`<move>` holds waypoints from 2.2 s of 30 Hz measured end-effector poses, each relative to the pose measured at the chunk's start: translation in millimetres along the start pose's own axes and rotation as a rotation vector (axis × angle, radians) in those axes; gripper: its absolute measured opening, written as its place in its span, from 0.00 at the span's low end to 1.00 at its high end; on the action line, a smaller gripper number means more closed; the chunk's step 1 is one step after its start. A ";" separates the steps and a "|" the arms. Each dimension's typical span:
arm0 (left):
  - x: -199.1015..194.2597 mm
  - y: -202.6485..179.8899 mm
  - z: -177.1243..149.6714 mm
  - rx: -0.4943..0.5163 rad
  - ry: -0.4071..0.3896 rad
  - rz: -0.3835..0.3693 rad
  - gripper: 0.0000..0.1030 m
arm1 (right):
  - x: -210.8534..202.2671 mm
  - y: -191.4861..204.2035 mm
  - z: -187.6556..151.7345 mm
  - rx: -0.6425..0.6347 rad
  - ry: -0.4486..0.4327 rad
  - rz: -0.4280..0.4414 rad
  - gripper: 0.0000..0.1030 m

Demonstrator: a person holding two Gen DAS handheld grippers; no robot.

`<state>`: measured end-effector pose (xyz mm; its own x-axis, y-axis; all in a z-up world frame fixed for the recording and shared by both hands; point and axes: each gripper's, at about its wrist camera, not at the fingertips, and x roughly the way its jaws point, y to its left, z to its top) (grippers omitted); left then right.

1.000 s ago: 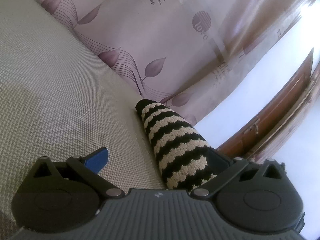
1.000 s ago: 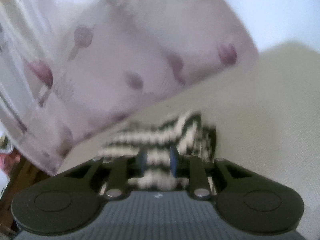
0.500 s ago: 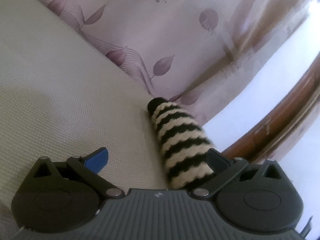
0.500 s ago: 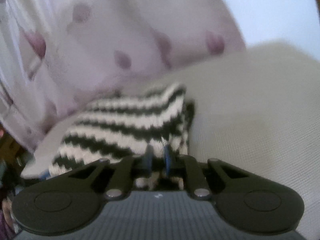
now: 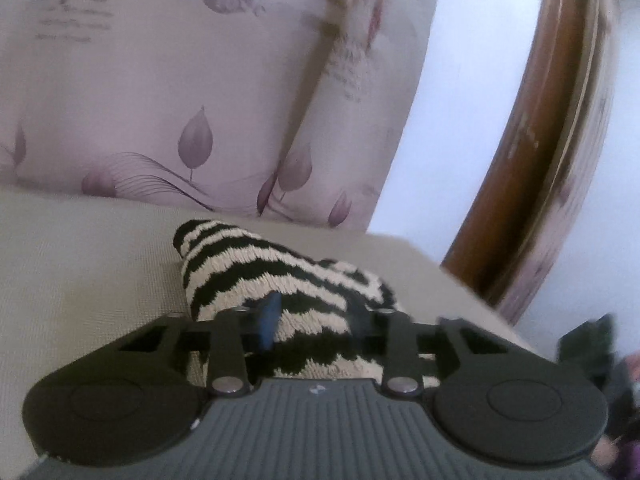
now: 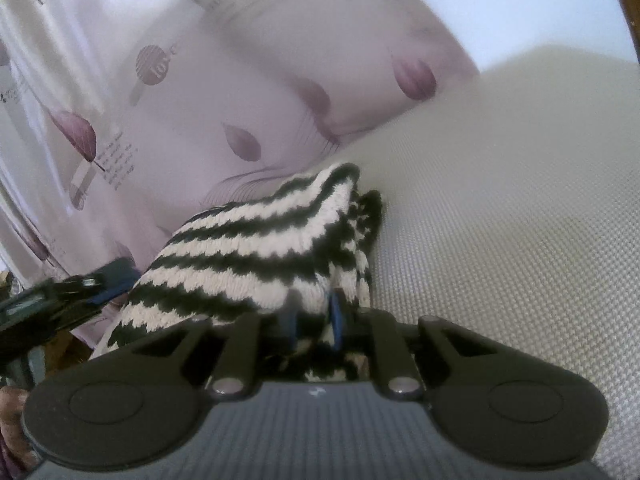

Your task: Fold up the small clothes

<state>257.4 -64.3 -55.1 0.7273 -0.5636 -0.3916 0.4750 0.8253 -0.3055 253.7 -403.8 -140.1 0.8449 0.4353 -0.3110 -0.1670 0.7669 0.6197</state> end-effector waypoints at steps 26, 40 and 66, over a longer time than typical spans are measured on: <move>26.6 22.9 -36.7 -0.072 0.035 -0.047 0.33 | 124.4 63.7 56.0 -0.519 0.159 -0.248 0.16; 26.7 25.5 -33.1 -0.112 0.044 -0.044 0.34 | 30.3 103.3 9.4 -0.514 0.000 -0.176 0.18; 66.6 9.0 21.5 0.000 0.039 -0.012 0.44 | 14.8 78.5 -32.6 -0.553 -0.033 -0.168 0.17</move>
<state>320.7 -93.6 -65.3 0.7020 -0.5743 -0.4212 0.4834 0.8185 -0.3104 236.5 -321.8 -119.5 0.8968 0.2784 -0.3439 -0.2627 0.9604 0.0923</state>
